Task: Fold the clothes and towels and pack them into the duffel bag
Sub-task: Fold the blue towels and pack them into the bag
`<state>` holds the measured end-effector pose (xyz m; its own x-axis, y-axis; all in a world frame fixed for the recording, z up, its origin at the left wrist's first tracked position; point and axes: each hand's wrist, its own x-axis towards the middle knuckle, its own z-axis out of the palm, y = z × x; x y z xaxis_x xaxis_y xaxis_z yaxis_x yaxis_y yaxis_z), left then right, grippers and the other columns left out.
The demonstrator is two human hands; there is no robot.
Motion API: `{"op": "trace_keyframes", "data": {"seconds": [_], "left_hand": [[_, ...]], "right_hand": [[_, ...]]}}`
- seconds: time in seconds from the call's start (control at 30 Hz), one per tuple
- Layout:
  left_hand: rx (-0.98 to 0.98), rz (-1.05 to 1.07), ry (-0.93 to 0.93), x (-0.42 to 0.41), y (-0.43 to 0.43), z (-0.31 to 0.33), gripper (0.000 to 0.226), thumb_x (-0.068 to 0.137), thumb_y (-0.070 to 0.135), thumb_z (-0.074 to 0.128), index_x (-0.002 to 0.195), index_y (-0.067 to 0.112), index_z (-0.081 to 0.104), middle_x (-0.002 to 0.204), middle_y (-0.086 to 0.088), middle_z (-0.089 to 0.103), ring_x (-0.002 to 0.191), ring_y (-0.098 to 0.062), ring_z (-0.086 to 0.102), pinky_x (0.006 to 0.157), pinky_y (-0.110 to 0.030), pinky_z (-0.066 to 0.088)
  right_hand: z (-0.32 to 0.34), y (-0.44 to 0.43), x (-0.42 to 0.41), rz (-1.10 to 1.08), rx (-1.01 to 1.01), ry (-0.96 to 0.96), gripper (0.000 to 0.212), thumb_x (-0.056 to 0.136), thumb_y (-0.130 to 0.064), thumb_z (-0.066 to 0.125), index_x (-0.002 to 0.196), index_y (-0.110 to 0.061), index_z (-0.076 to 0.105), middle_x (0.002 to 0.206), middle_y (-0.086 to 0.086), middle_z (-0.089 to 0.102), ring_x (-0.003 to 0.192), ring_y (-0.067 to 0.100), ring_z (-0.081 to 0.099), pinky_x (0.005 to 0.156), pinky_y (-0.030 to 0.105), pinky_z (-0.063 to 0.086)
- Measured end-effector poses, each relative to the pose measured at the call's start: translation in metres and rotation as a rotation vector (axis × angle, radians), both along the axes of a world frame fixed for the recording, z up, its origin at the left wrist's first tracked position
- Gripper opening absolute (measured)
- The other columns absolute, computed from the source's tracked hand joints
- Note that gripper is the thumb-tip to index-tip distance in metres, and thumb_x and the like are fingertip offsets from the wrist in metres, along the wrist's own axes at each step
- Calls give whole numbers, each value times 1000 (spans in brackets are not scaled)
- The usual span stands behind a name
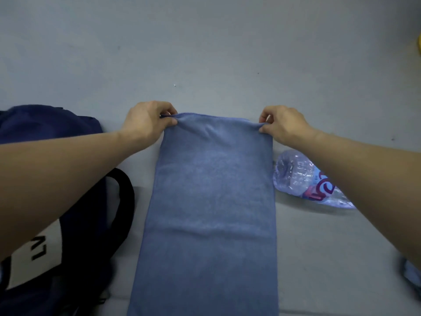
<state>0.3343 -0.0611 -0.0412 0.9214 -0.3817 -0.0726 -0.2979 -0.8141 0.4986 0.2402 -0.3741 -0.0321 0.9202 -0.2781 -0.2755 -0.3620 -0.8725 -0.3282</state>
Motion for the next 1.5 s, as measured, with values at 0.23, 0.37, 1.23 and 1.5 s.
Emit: {"op": "trace_keyframes", "data": {"seconds": [0.23,0.37,1.23,1.5], "left_hand": [[-161,73,1,-58,42,64,14,93,23,65,101,30,74,98,7,70,94,-13,61,85,-30,45],[-176,19,-6,-116,76,99,13,91,21,68,96,33,72,96,7,70,93,-12,63,81,-28,43],[22,-436,72,-386,213,0,49,104,54,31,108,37,77,90,12,65,74,-12,58,67,-23,48],[251,-671,226,-386,225,-18,53,96,70,36,127,39,65,108,14,67,89,-10,69,73,-22,57]], "right_hand": [[65,30,-64,11,109,-169,28,89,-19,66,114,-31,71,91,-3,65,89,20,55,75,26,34],[97,49,-123,12,170,-178,24,88,-17,66,106,-31,72,80,-14,62,86,21,59,73,26,38],[-17,144,-453,584,17,-43,7,80,-29,50,85,-30,55,82,-10,55,73,15,56,50,28,48],[-36,138,-467,632,-7,108,22,86,-53,58,91,-33,65,88,-11,58,76,14,58,63,30,53]]}}
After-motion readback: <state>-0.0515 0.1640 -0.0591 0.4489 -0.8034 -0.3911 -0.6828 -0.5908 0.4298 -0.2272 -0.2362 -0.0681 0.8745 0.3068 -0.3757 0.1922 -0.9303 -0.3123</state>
